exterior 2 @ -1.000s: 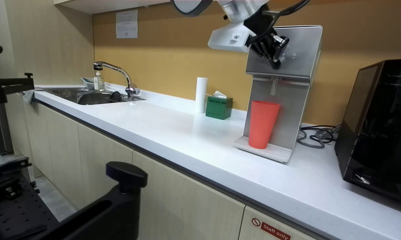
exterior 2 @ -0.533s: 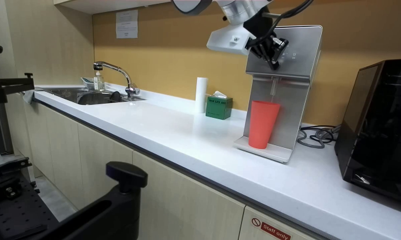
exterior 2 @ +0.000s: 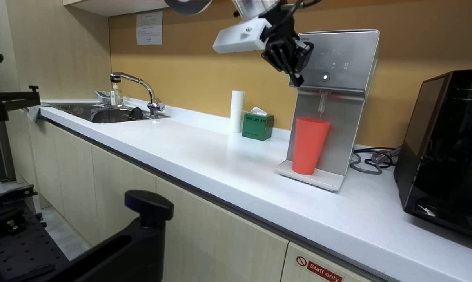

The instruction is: Press the center button on the grey dispenser

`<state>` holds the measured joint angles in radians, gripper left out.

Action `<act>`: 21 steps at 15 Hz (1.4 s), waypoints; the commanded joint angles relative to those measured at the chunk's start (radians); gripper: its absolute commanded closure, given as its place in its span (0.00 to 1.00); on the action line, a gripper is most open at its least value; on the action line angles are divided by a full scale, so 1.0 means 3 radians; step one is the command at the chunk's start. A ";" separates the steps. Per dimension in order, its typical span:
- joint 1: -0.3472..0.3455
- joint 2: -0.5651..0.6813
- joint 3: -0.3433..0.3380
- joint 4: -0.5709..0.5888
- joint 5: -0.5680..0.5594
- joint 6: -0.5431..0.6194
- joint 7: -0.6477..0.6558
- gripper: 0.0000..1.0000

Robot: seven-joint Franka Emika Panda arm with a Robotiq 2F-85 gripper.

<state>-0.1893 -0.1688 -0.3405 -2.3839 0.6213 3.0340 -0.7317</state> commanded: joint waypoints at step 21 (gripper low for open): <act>-0.0605 -0.1146 0.0634 -0.0177 -0.2259 -0.1511 0.2288 0.00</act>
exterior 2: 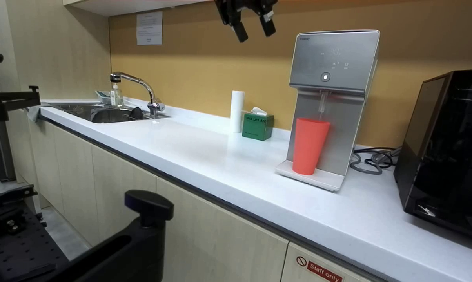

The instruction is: Press the center button on the grey dispenser

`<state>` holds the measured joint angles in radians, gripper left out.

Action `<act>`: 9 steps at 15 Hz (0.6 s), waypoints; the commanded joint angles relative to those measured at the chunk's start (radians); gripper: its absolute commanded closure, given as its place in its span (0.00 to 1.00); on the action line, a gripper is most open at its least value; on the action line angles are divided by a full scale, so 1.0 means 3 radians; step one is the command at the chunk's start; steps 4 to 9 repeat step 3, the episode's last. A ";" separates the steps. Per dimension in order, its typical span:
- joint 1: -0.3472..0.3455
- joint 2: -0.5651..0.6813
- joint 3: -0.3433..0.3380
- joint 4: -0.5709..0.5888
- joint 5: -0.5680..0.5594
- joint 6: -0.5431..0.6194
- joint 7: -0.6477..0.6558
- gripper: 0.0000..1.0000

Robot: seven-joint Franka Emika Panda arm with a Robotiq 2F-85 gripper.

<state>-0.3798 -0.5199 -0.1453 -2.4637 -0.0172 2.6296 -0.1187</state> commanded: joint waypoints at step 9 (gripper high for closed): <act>0.0008 0.0037 0.0006 0.0097 -0.0187 -0.0226 0.0351 0.00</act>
